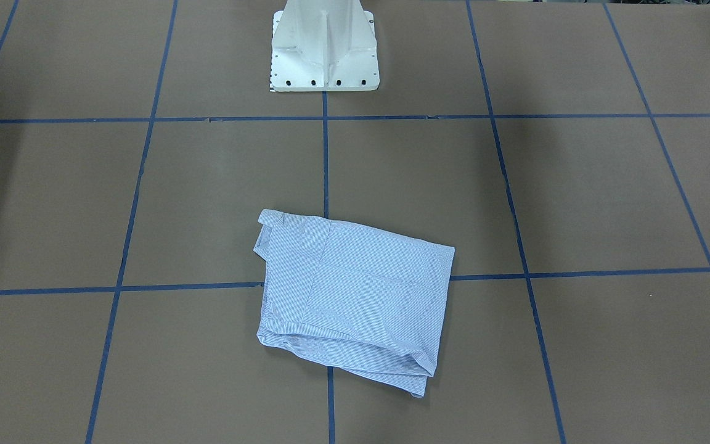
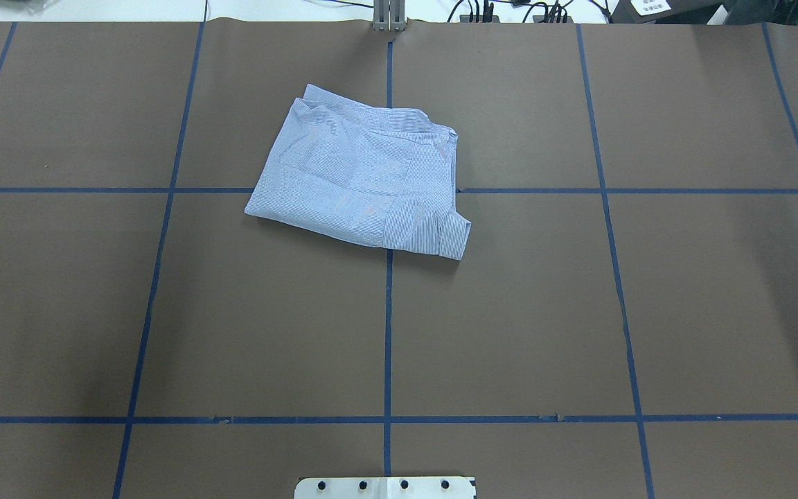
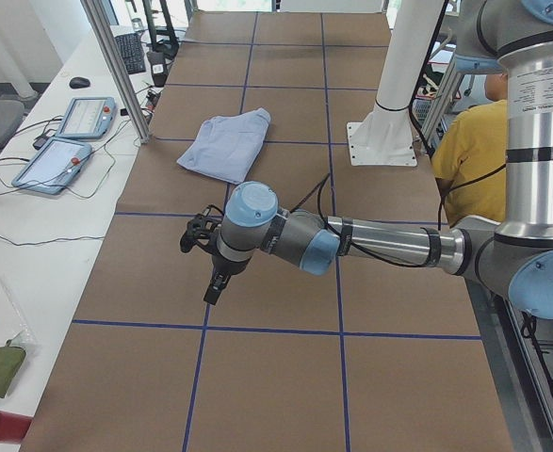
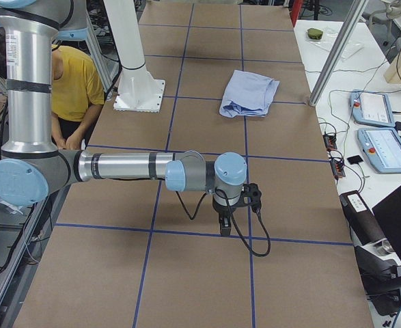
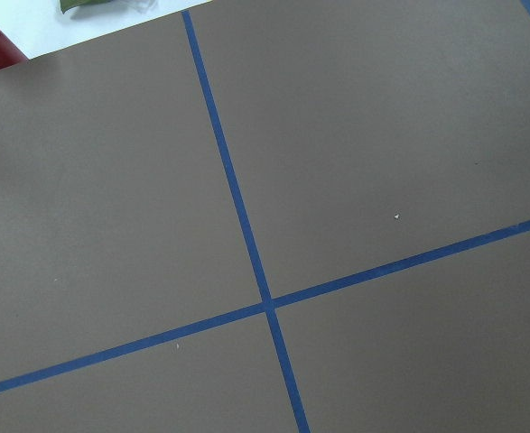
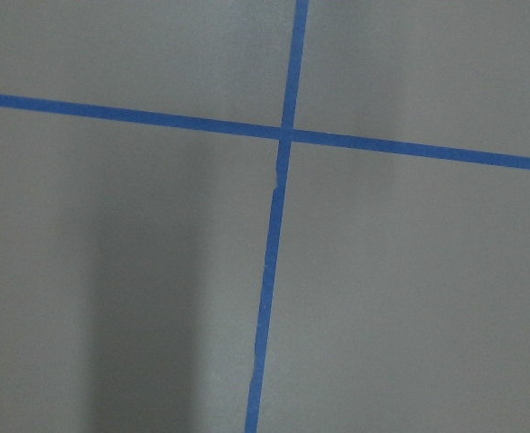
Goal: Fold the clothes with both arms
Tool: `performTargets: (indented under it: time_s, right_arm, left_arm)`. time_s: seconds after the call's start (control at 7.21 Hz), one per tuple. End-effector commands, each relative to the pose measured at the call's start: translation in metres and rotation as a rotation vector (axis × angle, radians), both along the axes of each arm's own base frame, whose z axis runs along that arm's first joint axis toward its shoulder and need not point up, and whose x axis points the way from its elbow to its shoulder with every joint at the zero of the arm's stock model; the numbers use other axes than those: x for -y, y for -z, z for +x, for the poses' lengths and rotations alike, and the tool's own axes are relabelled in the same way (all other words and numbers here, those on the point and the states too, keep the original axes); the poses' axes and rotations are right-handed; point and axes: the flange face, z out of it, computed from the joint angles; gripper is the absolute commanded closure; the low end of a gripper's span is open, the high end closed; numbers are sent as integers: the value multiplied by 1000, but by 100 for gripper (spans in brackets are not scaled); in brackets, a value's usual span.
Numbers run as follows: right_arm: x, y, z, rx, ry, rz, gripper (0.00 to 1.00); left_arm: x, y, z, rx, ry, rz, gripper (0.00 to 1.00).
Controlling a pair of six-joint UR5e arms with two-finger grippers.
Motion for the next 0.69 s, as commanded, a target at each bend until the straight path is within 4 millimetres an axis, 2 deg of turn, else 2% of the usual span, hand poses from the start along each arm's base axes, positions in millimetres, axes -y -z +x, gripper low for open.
performTargets:
  time_s: [0.0, 0.14, 0.28, 0.56]
  right_arm:
    - [-10, 1, -8, -39, 20, -1, 0]
    - [-7, 0, -16, -93, 40, 6, 0]
    - [-3, 3, -18, -86, 41, 11, 0]
    - [-7, 1, -19, -33, 40, 2, 0]
  left_arm:
    - [0, 2, 0, 1, -1, 5, 1]
    - [0, 4, 0, -2, -1, 7, 1]
    - [0, 4, 1, -2, -4, 8, 1]
    - [1, 2, 1, -2, -4, 5, 1]
